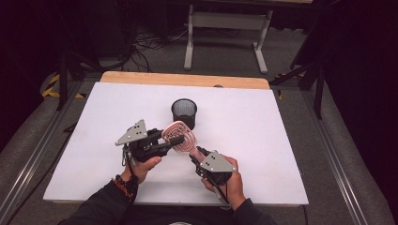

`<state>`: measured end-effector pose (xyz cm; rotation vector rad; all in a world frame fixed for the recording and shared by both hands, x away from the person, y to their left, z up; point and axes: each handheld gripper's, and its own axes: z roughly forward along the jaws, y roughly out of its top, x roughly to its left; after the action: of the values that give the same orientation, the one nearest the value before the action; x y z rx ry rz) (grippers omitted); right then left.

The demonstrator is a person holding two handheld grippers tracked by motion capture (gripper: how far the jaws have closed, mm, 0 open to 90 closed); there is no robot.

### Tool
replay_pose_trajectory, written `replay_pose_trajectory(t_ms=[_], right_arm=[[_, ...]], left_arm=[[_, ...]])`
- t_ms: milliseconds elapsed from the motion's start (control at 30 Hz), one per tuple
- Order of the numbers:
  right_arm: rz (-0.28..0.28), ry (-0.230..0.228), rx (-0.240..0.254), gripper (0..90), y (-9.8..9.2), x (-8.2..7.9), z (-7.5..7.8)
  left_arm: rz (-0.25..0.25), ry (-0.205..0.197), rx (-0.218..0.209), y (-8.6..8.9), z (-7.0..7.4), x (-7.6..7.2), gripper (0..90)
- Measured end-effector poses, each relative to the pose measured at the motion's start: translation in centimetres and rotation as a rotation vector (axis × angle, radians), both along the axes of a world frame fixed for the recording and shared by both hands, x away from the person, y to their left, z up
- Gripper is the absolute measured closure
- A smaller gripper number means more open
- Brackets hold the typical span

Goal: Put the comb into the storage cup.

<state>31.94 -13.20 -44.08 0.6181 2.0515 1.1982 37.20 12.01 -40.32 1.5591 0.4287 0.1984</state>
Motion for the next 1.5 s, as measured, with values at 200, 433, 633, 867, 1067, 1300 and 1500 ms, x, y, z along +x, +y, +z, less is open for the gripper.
replay_pose_trajectory(t_ms=[200, 433, 633, 867, 1067, 1300, 1500], right_arm=[[0.019, -0.016, 0.022, 45.2, -0.5, -0.3, 0.1], [0.003, -0.085, 0.013, 30.6, -1.8, -0.8, 0.2], [-0.029, -0.166, -0.013, 24.0, -2.7, -0.8, 0.4], [-0.068, -0.192, 0.0, 19.1, -3.9, -0.7, 0.3], [-0.086, -0.18, 0.02, 13.5, -4.8, -0.4, 0.0], [-0.075, -0.141, 0.056, 13.6, -5.7, -0.2, 0.0], [-0.089, -0.143, 0.042, 14.3, -6.5, 0.0, -0.2]], left_arm=[[0.04, -0.023, 0.015, 1.1, 0.3, 0.0, 63.0], [0.068, -0.052, 0.061, 1.9, 0.3, -0.2, 63.0], [0.087, -0.086, 0.081, 2.7, 0.8, -0.5, 63.0], [0.136, -0.112, 0.087, 3.6, 1.2, -0.7, 63.0], [0.152, -0.128, 0.089, 4.0, 1.4, -0.8, 63.0], [0.174, -0.134, 0.095, 4.7, 1.6, -0.6, 63.0], [0.194, -0.129, 0.086, 5.4, 1.8, -0.4, 63.0]])
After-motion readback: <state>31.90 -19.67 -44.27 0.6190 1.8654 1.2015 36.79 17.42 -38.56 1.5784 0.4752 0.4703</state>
